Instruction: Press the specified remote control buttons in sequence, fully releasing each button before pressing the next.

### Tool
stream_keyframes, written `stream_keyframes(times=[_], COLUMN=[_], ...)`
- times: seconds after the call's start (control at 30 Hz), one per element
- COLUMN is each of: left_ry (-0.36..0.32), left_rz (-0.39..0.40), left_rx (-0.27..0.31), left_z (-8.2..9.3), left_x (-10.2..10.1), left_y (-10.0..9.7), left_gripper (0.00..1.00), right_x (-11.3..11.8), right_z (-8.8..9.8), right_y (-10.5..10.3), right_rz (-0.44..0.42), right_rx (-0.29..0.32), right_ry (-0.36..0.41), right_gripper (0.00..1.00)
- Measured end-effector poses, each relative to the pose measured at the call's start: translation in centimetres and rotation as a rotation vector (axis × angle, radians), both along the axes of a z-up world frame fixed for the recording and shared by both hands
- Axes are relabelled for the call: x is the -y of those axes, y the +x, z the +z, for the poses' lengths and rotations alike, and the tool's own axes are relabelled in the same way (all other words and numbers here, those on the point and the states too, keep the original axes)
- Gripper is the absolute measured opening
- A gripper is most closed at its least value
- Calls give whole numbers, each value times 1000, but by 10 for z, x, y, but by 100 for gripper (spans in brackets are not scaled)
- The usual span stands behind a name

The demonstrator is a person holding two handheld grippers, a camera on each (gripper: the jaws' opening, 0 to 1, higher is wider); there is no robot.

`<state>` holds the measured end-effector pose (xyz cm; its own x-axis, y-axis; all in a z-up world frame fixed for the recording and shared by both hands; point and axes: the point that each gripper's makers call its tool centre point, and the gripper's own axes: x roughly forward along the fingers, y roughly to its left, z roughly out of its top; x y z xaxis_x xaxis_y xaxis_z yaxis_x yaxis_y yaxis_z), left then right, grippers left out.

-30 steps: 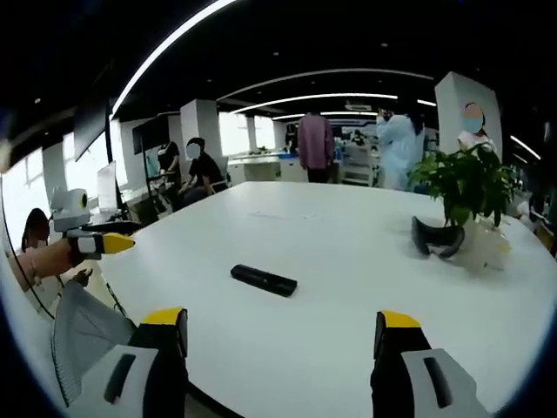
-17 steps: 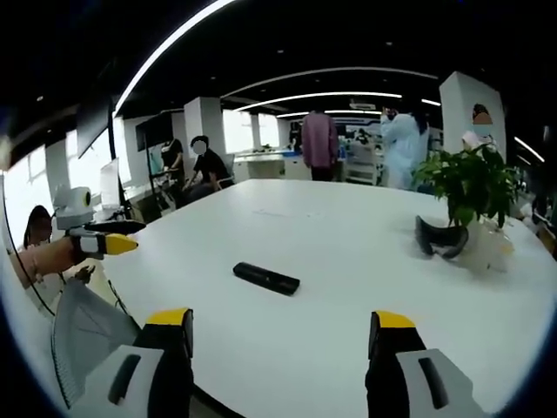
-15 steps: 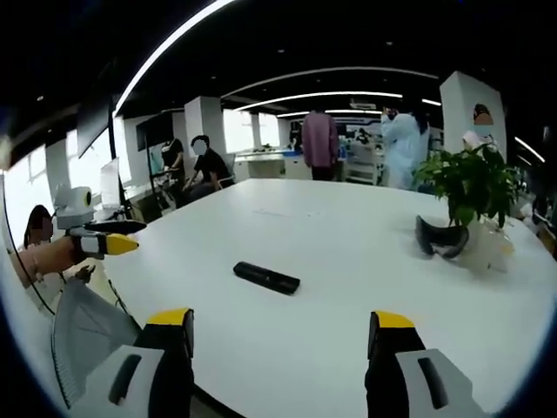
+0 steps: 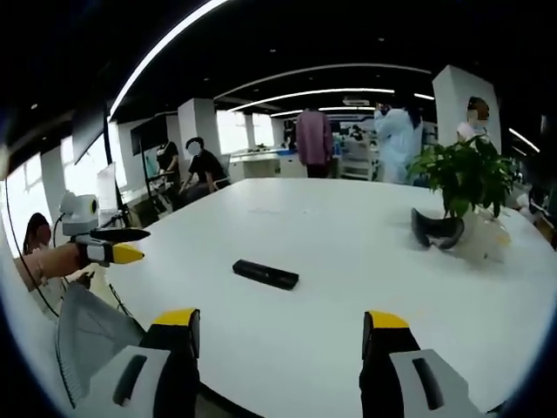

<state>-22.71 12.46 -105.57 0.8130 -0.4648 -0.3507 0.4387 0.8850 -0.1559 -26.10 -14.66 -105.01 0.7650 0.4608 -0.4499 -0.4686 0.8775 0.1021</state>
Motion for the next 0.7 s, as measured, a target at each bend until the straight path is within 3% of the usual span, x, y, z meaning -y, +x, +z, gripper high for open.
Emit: stream_keyframes(times=[0.2, 0.37, 0.7], left_ry=[48, 212, 404], left_rz=[-55, -141, -453], left_rx=[-25, -56, -167], left_z=[-6, -23, -63], left_x=[4, 9, 47], left_y=[13, 33, 65], left_gripper=[100, 100, 100], right_x=[6, 8, 14], right_z=[-3, -7, -17], right_y=[1, 0, -2], right_rz=[-29, -37, -35], right_rx=[-8, -26, -61], right_ry=[-3, -4, -11], right_gripper=[74, 72, 64])
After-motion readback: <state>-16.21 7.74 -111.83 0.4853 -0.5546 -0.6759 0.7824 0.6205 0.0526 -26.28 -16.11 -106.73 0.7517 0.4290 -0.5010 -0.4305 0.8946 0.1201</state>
